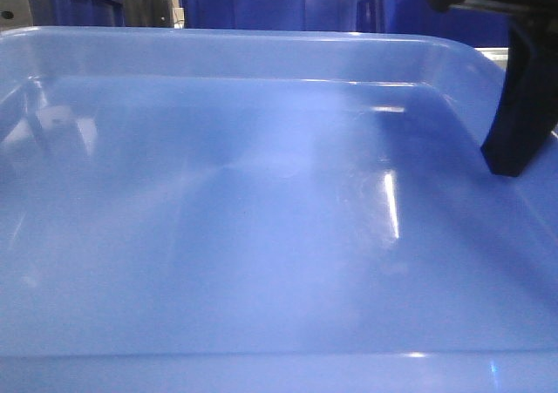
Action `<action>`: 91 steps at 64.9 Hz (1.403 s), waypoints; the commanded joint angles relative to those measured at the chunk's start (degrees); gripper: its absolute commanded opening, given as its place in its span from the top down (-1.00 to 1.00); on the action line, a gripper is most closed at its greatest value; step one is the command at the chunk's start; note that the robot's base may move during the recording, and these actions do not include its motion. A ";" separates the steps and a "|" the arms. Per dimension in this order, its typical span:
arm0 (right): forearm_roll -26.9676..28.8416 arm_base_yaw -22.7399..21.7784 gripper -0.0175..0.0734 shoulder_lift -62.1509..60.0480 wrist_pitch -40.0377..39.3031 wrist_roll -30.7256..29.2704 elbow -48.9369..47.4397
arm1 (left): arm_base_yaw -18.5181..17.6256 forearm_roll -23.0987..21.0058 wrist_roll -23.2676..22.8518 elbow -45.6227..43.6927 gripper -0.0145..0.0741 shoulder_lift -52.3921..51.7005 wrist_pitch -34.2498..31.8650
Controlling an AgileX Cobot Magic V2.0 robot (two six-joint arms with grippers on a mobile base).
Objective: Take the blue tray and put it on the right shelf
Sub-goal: 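Hold the tray raised in both grippers while the base drives to the shelf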
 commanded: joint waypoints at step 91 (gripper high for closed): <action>-1.25 -0.07 0.49 -1.38 -0.80 0.13 -1.63 | -0.30 1.62 -1.87 -1.30 0.70 -1.04 -0.86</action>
